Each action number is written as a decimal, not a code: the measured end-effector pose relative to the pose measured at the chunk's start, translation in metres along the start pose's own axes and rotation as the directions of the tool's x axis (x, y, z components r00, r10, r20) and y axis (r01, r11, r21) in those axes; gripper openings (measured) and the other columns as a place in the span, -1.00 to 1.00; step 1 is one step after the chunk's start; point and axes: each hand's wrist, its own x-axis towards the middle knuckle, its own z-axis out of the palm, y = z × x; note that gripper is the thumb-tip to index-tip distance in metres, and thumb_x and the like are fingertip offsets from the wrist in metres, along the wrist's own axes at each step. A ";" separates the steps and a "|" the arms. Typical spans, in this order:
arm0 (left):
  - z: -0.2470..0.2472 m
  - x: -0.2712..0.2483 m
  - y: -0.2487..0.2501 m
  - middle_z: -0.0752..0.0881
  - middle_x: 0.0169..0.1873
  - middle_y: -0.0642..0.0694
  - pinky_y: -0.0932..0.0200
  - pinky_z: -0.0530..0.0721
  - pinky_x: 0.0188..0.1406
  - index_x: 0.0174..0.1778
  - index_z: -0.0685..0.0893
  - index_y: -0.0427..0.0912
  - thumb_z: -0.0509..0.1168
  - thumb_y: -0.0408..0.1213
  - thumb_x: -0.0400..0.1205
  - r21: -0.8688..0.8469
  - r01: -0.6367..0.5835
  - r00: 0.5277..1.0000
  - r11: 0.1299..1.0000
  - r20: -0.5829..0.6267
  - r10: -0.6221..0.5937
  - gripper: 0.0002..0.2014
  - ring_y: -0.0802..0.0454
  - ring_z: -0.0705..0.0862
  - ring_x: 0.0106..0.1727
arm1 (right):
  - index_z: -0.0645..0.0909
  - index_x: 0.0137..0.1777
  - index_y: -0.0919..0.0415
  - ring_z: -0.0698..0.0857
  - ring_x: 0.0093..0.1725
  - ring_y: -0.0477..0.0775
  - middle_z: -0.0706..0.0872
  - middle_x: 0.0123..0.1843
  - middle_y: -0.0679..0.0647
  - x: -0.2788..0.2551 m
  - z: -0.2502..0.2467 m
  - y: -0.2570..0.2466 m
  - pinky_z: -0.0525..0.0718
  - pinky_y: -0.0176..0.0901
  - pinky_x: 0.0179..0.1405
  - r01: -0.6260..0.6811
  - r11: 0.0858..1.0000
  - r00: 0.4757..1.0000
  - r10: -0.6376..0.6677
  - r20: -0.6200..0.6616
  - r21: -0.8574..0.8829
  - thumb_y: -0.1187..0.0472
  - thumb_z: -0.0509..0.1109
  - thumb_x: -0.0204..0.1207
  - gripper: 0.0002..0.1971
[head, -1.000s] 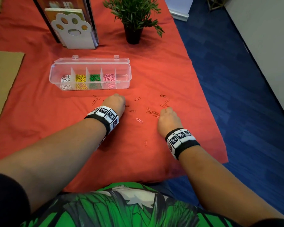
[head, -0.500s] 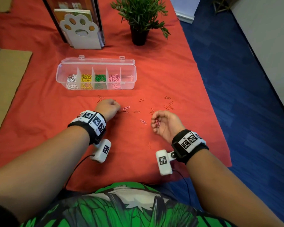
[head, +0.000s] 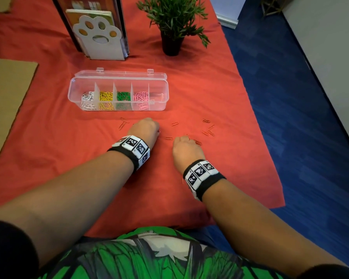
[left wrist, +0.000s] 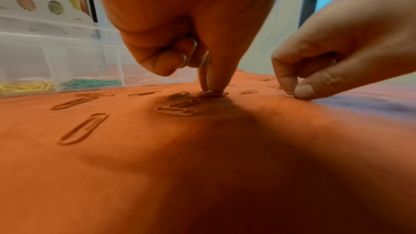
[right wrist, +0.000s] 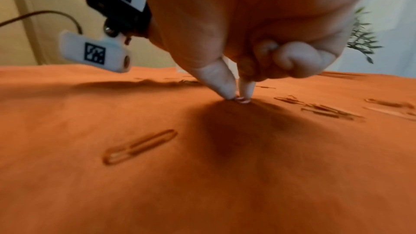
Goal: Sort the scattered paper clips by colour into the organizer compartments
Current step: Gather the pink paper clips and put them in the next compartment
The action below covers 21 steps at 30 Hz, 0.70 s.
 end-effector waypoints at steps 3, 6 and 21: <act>0.000 0.001 0.000 0.64 0.04 -0.29 -0.12 0.66 0.09 0.07 0.67 -0.28 0.17 -0.35 0.60 -0.003 0.006 1.000 1.000 0.022 -0.006 -0.78 -0.31 0.66 0.06 | 0.42 0.24 0.37 0.62 0.15 0.32 0.56 0.21 0.30 0.003 -0.001 0.001 0.63 0.11 0.01 0.003 0.999 1.000 -0.002 0.005 -0.045 0.40 0.03 0.54 -0.69; -0.004 0.002 0.001 0.68 0.01 -0.30 -0.02 0.60 0.09 -0.04 0.67 -0.27 0.19 -0.30 0.58 -0.165 0.050 0.999 0.985 -0.012 -0.052 -0.81 -0.28 0.65 0.04 | 0.47 0.18 0.32 0.59 0.15 0.28 0.56 0.19 0.28 0.014 -0.003 0.009 0.57 0.05 0.14 -0.048 0.975 0.990 0.018 0.138 0.218 0.29 0.11 0.55 -0.74; -0.081 -0.018 -0.041 0.72 -0.20 -0.20 0.19 0.77 -0.28 -0.04 0.63 -0.32 -0.03 -0.33 0.62 -0.853 0.416 0.871 -0.315 0.473 -0.130 -0.69 -0.01 0.71 -0.24 | 0.59 0.00 0.41 0.72 -0.07 0.18 0.72 -0.07 0.30 0.044 -0.056 0.008 0.73 -0.05 -0.09 -0.390 -0.607 0.904 -0.108 0.414 0.692 0.20 0.04 0.65 -0.66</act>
